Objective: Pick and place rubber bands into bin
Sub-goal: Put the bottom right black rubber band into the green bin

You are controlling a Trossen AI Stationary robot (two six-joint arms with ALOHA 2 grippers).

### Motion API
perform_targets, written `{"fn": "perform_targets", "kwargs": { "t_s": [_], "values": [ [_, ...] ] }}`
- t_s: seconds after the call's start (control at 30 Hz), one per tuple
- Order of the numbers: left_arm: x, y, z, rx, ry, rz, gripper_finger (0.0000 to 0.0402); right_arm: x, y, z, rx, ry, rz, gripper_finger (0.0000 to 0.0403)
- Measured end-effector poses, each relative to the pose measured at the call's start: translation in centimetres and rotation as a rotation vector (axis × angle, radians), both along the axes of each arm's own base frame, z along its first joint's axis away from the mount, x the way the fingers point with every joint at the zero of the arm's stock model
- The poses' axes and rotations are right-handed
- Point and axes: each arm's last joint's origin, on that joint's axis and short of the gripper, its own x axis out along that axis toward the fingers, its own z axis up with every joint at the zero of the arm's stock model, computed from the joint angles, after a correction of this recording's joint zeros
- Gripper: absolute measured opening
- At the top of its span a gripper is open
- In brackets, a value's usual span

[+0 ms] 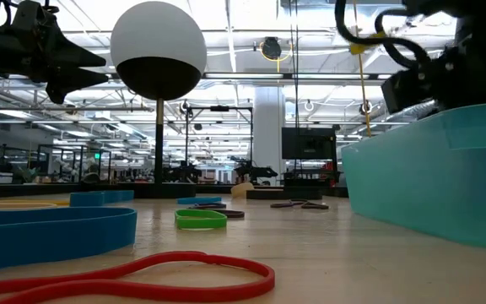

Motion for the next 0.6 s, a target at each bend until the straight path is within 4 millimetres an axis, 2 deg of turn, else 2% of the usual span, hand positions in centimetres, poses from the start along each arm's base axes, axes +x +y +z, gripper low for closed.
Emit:
{"fn": "perform_targets", "kwargs": {
  "t_s": [0.37, 0.6],
  "values": [
    [0.00, 0.00, -0.01, -0.001, 0.001, 0.000, 0.0212, -0.13, -0.12, -0.20, -0.004, 0.007, 0.007, 0.0044],
    [0.00, 0.00, -0.01, -0.001, 0.001, 0.000, 0.0212, -0.24, -0.14, -0.09, 0.008, 0.018, 0.003, 0.0097]
  ]
}}
